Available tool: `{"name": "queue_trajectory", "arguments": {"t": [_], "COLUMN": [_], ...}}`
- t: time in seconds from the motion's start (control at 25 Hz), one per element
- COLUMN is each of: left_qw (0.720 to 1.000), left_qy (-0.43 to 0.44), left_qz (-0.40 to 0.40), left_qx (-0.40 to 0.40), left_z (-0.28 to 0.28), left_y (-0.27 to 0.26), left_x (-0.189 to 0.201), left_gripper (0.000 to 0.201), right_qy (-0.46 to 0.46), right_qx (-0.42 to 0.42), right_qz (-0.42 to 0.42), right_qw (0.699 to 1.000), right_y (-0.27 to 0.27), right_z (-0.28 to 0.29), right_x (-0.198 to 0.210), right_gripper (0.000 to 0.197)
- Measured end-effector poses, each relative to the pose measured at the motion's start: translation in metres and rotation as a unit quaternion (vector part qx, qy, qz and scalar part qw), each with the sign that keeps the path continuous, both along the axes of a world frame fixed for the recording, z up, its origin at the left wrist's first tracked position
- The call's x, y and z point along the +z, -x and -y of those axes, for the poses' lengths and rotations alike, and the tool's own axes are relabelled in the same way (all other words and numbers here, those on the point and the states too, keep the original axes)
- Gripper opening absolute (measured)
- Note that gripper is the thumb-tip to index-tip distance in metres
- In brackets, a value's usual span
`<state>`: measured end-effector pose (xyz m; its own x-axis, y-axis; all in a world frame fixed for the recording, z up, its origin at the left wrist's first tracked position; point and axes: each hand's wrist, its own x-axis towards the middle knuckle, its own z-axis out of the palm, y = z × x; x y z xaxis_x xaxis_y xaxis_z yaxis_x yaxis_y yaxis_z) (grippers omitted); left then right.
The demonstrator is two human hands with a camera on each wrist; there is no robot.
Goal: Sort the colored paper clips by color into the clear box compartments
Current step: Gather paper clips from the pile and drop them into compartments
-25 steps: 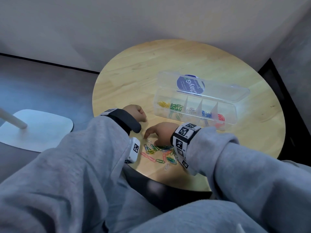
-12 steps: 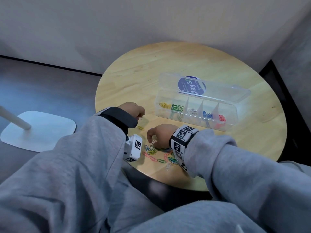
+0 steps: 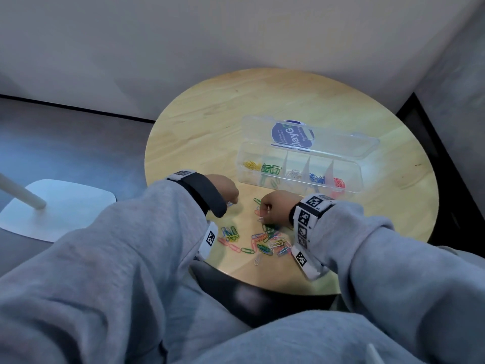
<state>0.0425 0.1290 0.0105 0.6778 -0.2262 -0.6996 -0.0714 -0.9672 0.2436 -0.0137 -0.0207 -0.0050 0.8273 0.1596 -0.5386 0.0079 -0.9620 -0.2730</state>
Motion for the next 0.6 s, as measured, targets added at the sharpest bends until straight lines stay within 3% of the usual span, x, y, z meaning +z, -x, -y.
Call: {"name": "queue_trajectory", "arguments": {"t": [0.04,0.12,0.32,0.44,0.6], "left_qw": [0.998,0.990,0.969,0.967,0.976], "left_qy": [-0.029,-0.084,-0.185,-0.185,-0.112], "left_qz": [0.005,0.001,0.002,-0.011,-0.012], "left_qx": [-0.052,-0.113,-0.161,-0.174,-0.187], "left_z": [0.001,0.001,0.007,0.007,0.012], "left_y": [0.000,0.002,0.012,0.009,0.020], "left_x": [-0.001,-0.003,-0.007,-0.015,-0.014], "left_gripper": [0.011,0.026,0.022,0.033,0.020], "right_qy": [-0.034,-0.116,-0.234,-0.262,-0.302], "right_qx": [-0.044,-0.131,-0.243,-0.271,-0.294], "right_qz": [0.004,-0.002,-0.042,-0.038,-0.030], "right_qw": [0.998,0.985,0.941,0.926,0.906], "right_y": [0.002,0.006,0.011,0.013,0.020], "right_z": [0.007,0.021,0.041,0.048,0.053], "right_x": [0.001,0.004,0.003,-0.004,-0.006], "right_gripper": [0.002,0.015,0.020,0.022,0.023]}}
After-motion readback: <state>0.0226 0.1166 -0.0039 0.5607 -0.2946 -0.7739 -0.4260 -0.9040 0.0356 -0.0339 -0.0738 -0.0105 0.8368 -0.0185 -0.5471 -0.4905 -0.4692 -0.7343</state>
